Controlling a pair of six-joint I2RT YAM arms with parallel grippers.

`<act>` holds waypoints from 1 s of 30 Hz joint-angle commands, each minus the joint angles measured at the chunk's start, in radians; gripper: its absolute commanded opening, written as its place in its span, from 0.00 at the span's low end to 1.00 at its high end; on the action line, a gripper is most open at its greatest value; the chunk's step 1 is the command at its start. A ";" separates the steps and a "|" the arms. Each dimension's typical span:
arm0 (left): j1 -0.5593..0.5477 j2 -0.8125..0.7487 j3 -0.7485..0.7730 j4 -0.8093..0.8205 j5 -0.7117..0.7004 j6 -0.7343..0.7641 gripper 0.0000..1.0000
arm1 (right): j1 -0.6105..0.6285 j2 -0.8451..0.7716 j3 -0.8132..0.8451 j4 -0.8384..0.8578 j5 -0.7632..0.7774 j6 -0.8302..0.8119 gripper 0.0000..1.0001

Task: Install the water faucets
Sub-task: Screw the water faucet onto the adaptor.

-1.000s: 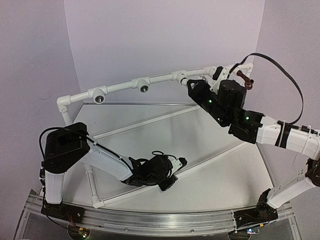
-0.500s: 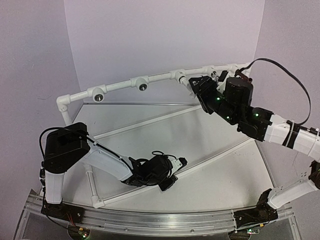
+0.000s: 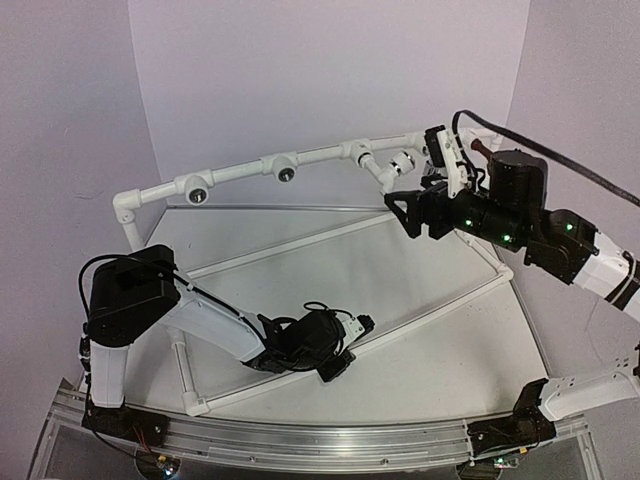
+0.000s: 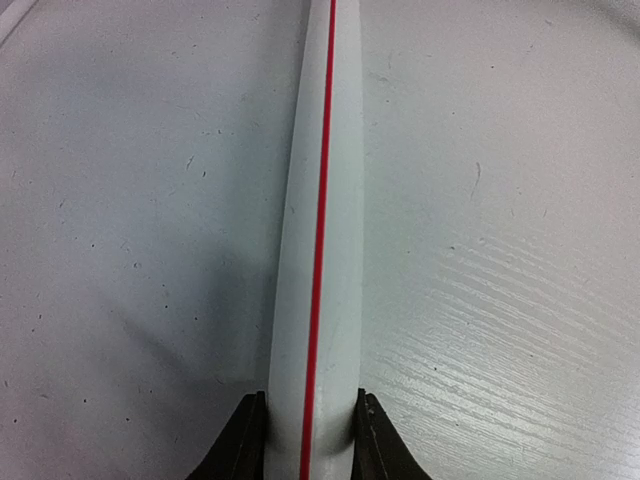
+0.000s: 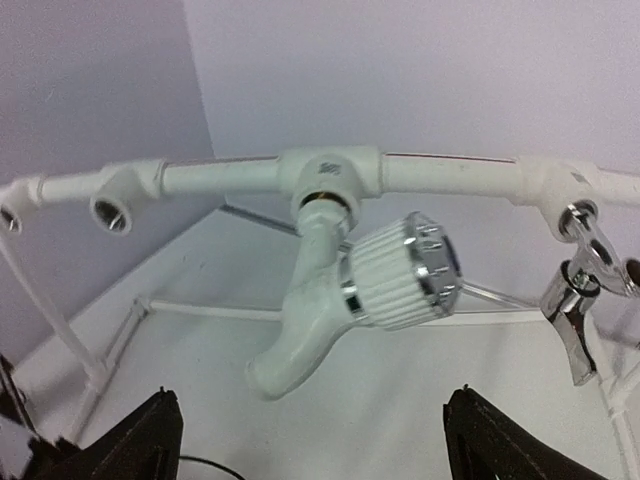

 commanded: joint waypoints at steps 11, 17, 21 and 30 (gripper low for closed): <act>0.010 0.151 -0.088 -0.330 0.014 -0.145 0.00 | -0.001 0.057 0.139 -0.109 -0.089 -1.349 0.96; 0.009 0.151 -0.091 -0.330 0.011 -0.150 0.00 | -0.001 0.148 0.093 0.142 0.083 -1.633 0.98; 0.010 0.150 -0.091 -0.330 0.013 -0.148 0.00 | 0.000 0.195 0.055 0.359 0.153 -1.728 0.98; 0.010 0.149 -0.092 -0.330 0.014 -0.147 0.00 | -0.001 0.253 0.052 0.423 0.204 -1.706 0.86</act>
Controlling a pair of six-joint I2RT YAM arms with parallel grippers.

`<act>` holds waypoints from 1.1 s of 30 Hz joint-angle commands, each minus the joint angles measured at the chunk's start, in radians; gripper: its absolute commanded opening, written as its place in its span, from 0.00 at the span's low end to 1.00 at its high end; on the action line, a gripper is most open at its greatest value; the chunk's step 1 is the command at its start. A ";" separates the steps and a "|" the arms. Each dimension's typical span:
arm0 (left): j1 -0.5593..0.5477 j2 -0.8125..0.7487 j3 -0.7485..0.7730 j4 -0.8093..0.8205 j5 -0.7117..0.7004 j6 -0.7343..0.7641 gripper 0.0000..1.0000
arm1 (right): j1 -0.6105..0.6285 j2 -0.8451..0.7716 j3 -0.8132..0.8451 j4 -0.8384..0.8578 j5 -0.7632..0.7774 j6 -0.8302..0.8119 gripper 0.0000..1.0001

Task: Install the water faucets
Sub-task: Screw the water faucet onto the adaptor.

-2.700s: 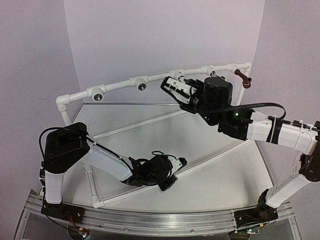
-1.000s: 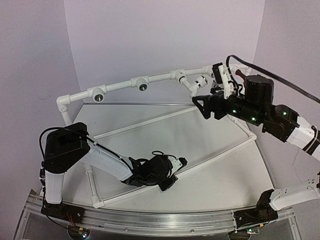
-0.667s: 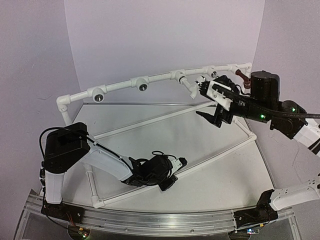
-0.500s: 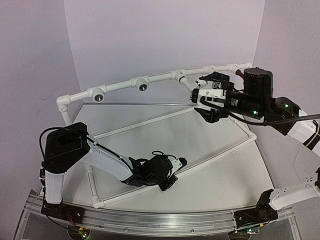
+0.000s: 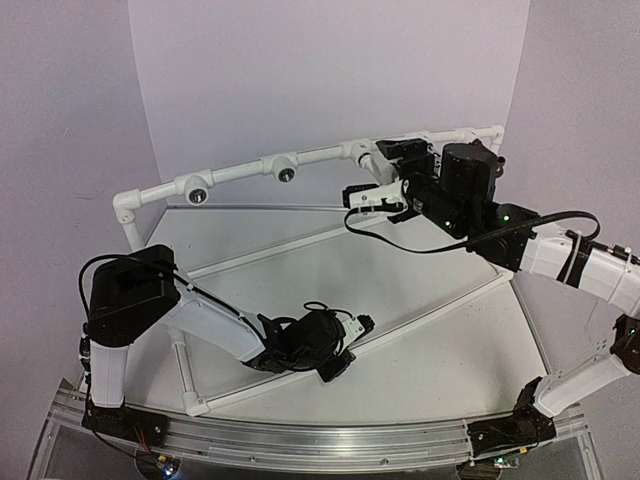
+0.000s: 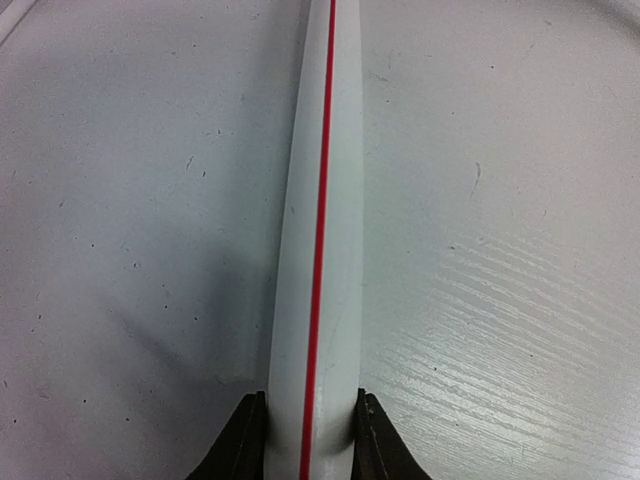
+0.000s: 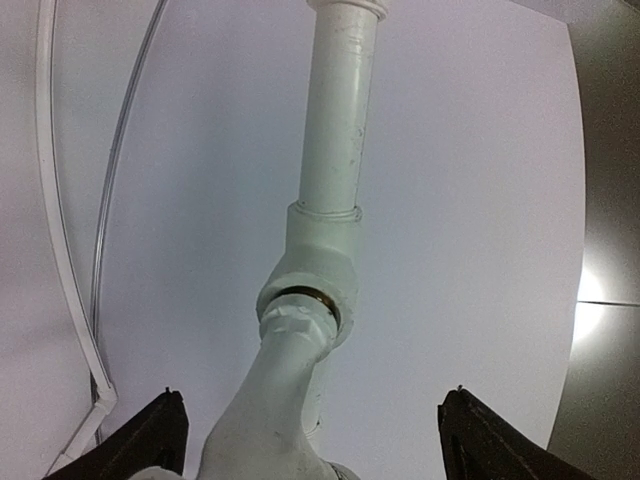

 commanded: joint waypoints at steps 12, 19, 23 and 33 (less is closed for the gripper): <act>0.011 0.150 -0.091 -0.330 0.017 -0.147 0.00 | 0.016 0.036 0.006 0.054 0.052 0.301 0.47; 0.011 0.150 -0.091 -0.330 0.016 -0.147 0.00 | 0.017 0.054 0.049 0.042 0.037 0.677 0.26; 0.011 0.148 -0.091 -0.330 0.018 -0.147 0.00 | 0.017 0.065 0.069 0.041 0.029 0.947 0.15; 0.011 0.149 -0.094 -0.329 0.018 -0.148 0.00 | 0.016 0.105 0.100 0.053 0.130 1.992 0.00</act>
